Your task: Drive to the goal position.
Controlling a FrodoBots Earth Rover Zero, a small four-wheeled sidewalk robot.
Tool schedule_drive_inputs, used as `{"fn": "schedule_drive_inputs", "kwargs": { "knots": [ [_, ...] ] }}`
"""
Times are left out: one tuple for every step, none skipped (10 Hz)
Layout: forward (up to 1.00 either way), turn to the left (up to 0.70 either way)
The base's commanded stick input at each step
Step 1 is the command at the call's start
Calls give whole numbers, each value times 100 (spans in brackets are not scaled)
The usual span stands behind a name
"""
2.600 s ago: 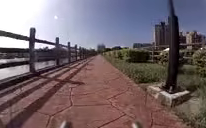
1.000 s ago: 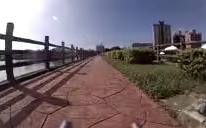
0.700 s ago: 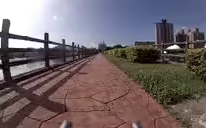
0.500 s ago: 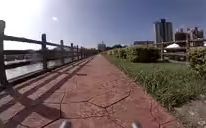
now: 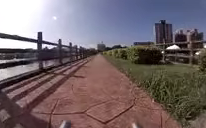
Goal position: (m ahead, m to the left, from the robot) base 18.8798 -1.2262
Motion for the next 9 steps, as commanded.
{"fn": "schedule_drive_inputs", "kwargs": {
  "knots": [
    [50,35],
    [50,28],
    [50,18],
    [50,6],
    [50,0],
    [50,0],
    [50,0],
    [50,0],
    [50,0]
  ]
}}
